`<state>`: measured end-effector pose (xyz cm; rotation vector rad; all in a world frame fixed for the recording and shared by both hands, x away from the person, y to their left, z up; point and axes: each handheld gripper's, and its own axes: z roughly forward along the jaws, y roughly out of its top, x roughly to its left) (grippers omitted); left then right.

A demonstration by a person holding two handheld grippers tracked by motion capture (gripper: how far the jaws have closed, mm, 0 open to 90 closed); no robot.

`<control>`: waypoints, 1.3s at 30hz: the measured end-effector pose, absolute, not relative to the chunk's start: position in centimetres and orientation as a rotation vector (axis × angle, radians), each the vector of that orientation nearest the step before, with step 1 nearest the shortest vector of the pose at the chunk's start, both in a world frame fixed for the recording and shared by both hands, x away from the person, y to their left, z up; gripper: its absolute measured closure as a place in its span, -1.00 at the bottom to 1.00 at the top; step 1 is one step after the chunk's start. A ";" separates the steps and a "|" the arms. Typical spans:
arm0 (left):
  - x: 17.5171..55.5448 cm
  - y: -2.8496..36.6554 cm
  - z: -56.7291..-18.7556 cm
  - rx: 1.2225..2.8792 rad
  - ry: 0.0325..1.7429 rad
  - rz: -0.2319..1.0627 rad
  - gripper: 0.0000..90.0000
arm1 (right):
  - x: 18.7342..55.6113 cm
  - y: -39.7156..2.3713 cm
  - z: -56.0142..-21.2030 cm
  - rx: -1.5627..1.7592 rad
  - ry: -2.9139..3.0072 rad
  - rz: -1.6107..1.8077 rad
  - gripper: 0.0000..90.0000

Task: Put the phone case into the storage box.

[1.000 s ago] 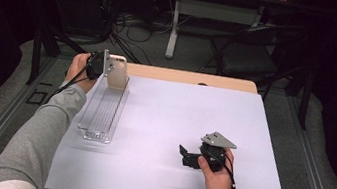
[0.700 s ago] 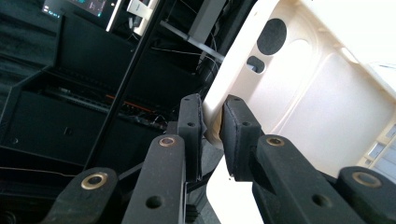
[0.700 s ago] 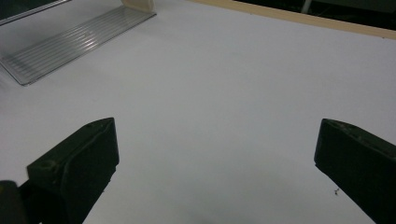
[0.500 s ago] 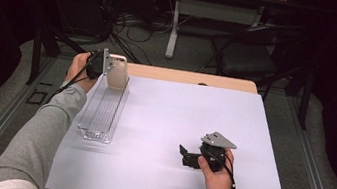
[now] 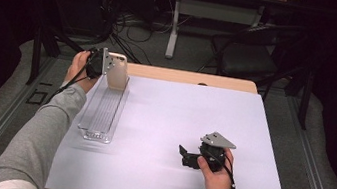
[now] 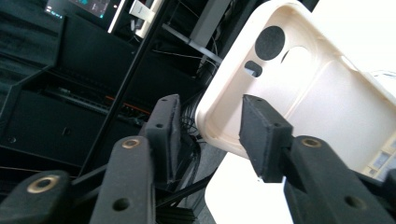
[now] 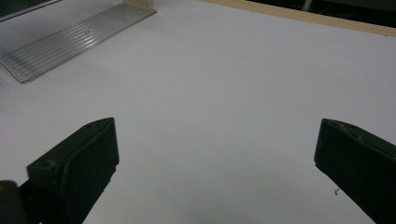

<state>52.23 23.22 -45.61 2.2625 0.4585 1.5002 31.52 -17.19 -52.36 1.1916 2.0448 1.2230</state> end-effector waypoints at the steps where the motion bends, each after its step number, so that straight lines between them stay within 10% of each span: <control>1: 52.2 23.2 -45.6 2.262 0.461 1.498 0.26 | 31.5 -17.2 -52.4 1.193 2.046 1.223 -1.00; 39: 51.7 23.8 -44.5 2.199 0.574 1.499 -0.09 | 31.5 -16.9 -52.5 1.176 2.057 1.216 -1.00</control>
